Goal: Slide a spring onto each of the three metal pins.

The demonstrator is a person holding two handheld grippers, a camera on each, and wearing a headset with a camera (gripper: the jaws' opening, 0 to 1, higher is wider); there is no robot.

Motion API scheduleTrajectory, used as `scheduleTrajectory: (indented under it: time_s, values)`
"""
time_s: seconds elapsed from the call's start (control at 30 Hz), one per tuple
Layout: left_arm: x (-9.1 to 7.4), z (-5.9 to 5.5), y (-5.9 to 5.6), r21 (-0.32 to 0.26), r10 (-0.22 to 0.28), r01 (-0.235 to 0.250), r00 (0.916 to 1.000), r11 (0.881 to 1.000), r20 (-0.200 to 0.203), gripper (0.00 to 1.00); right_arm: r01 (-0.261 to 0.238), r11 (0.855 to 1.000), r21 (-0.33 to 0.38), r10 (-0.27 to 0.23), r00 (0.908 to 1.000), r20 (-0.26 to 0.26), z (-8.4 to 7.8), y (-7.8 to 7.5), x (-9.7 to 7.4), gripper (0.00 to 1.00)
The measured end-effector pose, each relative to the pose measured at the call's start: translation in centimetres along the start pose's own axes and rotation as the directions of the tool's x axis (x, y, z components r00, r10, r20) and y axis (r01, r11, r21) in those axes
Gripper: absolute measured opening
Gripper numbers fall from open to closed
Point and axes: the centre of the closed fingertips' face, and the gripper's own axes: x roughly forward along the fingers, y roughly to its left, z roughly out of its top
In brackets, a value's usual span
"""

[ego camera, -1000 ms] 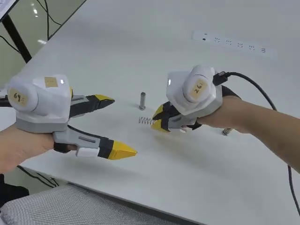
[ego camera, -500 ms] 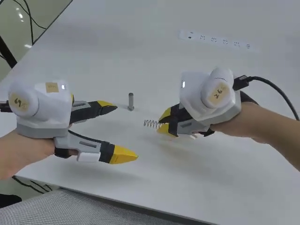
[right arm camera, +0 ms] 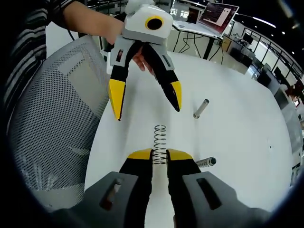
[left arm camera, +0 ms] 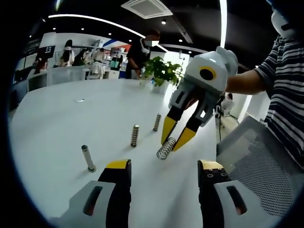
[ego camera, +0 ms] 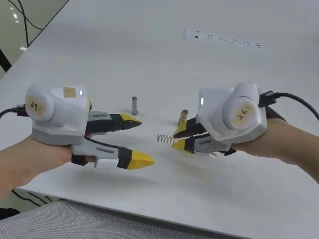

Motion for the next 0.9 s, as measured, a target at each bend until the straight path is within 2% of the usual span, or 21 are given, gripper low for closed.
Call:
scheduleTrajectory:
  time_s: [0.3,0.6,0.9]
  values:
    - [1.9,0.9,-0.7,0.043,-0.056,0.056,0.9984,0.997,0.002,0.38,0.009,1.0,0.0,-0.009,0.9997,0.023,0.4,0.3,-0.7,0.13]
    - [2.5,1.5,-1.5,0.061,-0.102,0.102,0.9948,0.993,0.0,0.25,0.014,1.0,-0.014,-0.013,0.9988,0.048,0.9,0.4,-1.4,0.13]
    - [2.8,1.7,-1.9,0.065,-0.121,0.121,0.9926,0.991,0.001,0.14,0.011,1.0,-0.019,-0.009,0.9982,0.059,1.1,0.6,-1.6,0.13]
